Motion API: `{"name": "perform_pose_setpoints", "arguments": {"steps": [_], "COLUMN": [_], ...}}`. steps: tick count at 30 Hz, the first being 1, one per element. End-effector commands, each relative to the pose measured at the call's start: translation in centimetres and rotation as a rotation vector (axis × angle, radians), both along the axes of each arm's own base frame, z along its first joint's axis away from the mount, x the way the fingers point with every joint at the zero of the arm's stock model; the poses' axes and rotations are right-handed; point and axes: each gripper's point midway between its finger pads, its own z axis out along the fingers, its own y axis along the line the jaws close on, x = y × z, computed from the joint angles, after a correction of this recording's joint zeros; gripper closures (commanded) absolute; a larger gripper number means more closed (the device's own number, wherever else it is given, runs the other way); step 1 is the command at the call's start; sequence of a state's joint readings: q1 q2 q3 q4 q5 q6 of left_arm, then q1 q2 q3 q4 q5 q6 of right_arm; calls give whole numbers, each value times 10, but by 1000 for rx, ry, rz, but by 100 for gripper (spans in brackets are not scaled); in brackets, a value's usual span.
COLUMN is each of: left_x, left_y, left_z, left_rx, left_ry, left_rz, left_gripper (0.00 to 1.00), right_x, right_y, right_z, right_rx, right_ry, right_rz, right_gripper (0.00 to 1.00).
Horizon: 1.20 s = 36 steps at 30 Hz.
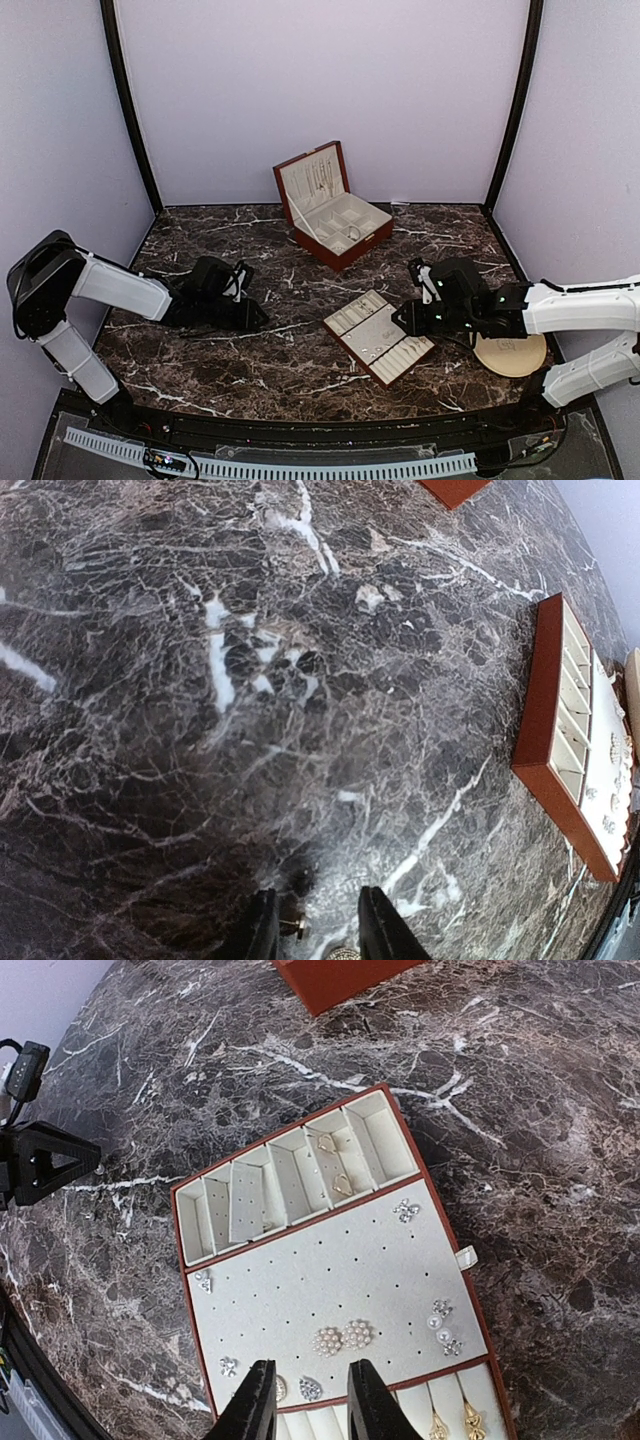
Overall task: Organize the mixed jewelry
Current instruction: Pick up the earring from the center of the board.
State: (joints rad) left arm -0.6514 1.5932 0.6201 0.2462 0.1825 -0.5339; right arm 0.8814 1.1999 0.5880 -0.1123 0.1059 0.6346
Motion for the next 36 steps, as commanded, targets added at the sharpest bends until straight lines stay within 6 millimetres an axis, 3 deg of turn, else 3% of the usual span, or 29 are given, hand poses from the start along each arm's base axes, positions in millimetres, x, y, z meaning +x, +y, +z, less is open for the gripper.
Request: {"name": "perform_pose_setpoints", "arguments": {"steps": [1, 18, 24, 36], "left_x": [0, -2, -3, -7], "left_y": [-2, -1, -5, 8], "left_z": [-1, -7, 0, 28], "left_rx": [22, 48, 35, -11], "left_ry": [-3, 10, -12, -141], "left_rz": [-14, -14, -29, 0], "left_gripper": [72, 84, 86, 69], "right_x": [3, 3, 2, 2], "right_y": [-1, -5, -6, -6], "right_z": [2, 0, -2, 1], "right_rx": [20, 18, 14, 25], "right_ry": [-11, -14, -11, -18], "right_rz": [-18, -28, -32, -33], "right_gripper": [73, 74, 73, 73]}}
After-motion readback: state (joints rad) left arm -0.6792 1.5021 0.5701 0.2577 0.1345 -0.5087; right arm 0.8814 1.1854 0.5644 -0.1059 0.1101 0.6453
